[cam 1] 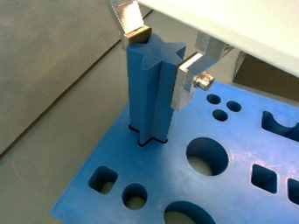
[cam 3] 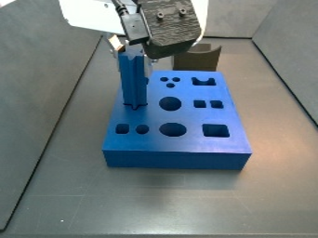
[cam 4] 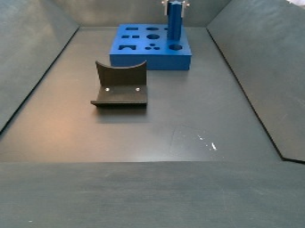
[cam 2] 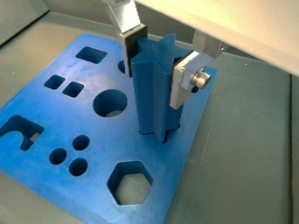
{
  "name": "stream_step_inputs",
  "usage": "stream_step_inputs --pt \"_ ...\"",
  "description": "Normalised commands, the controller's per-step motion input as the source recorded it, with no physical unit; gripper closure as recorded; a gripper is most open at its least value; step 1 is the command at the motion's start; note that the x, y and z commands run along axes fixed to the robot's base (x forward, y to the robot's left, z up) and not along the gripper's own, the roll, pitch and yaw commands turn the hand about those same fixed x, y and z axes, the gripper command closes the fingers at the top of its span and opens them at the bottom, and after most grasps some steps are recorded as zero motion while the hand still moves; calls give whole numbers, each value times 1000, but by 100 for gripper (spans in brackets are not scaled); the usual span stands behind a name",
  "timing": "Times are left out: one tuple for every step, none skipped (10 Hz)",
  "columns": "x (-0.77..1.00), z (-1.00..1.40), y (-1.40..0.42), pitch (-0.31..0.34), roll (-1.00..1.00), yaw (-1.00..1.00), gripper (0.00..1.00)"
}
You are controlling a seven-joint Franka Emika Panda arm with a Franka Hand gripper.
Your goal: Insert the star object.
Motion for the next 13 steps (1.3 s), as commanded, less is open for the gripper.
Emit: stream_step_inputs --pt "-26 -280 -66 -73 0 131 100" --pt "-49 -329 -11 -74 0 120 100" --pt "-3 -551 0 -110 0 43 100" --pt "0 -800 0 -180 0 0 100" --pt "0 -774 0 -190 0 0 100" --pt "0 -700 0 -191 -6 0 100" --pt "0 -674 0 -189 -14 0 100" --pt "0 -717 0 -197 -36 0 100" --pt "0 -769 0 -187 -64 0 100" --pt "-14 -740 0 -184 -30 0 100" --pt "-157 -406 0 -203 -67 0 100" --pt "0 -209 57 -139 -164 0 100" --pt "0 0 20 0 0 0 100"
